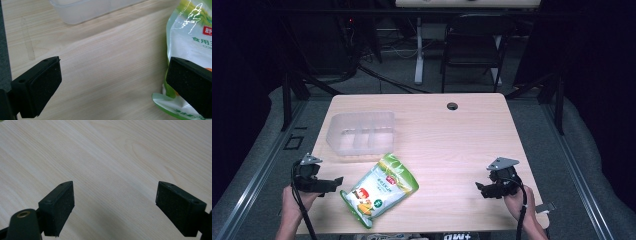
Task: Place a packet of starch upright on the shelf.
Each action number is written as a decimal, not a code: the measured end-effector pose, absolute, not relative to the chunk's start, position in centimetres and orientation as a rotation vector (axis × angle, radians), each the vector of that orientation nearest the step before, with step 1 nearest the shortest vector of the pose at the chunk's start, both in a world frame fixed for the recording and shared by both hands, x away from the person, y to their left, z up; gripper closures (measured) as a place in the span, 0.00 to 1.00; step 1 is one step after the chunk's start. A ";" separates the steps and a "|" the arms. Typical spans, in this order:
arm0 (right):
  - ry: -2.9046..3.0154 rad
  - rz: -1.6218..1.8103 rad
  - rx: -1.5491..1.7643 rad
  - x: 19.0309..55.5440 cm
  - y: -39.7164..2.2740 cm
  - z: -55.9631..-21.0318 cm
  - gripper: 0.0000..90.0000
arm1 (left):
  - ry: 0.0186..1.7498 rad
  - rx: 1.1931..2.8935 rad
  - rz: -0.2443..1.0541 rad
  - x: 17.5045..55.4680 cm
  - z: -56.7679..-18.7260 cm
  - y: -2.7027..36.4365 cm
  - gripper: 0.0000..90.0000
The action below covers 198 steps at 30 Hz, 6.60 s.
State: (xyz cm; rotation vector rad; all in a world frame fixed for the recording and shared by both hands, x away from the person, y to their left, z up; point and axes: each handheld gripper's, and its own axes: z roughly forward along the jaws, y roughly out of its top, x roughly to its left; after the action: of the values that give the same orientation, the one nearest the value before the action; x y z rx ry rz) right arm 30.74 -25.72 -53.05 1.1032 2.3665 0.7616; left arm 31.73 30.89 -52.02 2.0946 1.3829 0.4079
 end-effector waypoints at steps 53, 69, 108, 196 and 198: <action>2.385 0.727 1.094 30.8 -25.4 -53.2 0.16 | 1.115 2.227 0.142 35.8 -50.7 22.7 0.00; 2.382 0.738 1.097 30.8 -25.4 -53.2 0.16 | 1.063 2.284 0.064 37.7 -52.0 20.6 0.01; 2.388 0.728 1.086 30.7 -25.5 -53.1 0.16 | 1.008 2.336 -0.078 40.4 -54.2 19.4 0.47; 2.391 0.704 1.093 30.8 -25.5 -53.2 0.16 | 1.074 2.266 0.121 38.2 -53.6 22.4 0.94; 2.391 0.707 1.093 30.8 -25.5 -53.2 0.16 | 1.066 2.276 0.141 38.1 -53.4 22.5 0.94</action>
State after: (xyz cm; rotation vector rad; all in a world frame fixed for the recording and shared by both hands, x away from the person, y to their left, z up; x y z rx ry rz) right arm 30.82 -25.54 -53.21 1.0929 2.3913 0.7073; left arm 38.11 22.47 -53.42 2.2755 1.0658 0.1413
